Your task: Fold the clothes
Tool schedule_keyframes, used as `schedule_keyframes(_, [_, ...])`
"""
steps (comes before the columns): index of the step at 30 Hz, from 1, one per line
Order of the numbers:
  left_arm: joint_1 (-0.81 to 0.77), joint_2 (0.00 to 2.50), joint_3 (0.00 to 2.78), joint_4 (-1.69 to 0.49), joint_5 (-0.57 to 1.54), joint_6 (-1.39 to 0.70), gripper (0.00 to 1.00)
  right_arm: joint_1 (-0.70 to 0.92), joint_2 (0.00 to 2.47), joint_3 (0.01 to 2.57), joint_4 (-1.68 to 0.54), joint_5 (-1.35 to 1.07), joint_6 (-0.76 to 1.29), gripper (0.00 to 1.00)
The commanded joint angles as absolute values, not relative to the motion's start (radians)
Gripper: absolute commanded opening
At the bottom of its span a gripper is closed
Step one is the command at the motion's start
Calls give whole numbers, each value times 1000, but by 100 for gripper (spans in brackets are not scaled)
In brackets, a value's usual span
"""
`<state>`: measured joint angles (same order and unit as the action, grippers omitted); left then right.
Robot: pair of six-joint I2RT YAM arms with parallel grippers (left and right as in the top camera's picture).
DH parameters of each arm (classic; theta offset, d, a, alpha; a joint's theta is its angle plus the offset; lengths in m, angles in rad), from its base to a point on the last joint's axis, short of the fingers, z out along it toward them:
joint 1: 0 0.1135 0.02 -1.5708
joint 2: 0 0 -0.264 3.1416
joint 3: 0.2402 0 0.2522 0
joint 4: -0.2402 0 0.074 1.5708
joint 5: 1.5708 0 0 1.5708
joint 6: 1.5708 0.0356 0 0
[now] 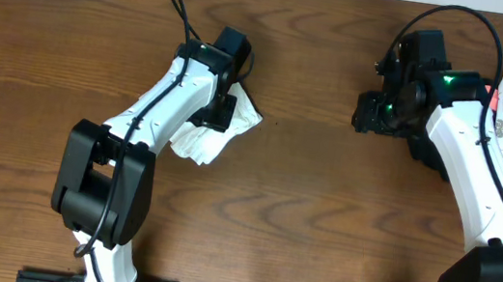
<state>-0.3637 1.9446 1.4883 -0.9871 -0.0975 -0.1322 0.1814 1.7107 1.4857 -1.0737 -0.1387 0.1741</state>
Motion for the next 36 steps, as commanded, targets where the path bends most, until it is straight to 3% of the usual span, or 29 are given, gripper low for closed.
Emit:
schedule_keyframes(1, [-363, 1932, 1481, -985, -117, -42, 53, 186, 1705, 1492, -1074, -139, 160, 58])
schedule_keyframes(18, [-363, 1943, 1367, -826, -117, 158, 54, 188, 1705, 1492, -1079, -139, 160, 58])
schedule_keyframes(26, [-366, 1939, 1366, -838, -117, 157, 15, 188, 1705, 1492, -1077, -139, 160, 58])
schedule_keyframes(36, [-367, 1827, 1374, -908, -64, 95, 12, 190, 1705, 1492, -1073, -139, 160, 58])
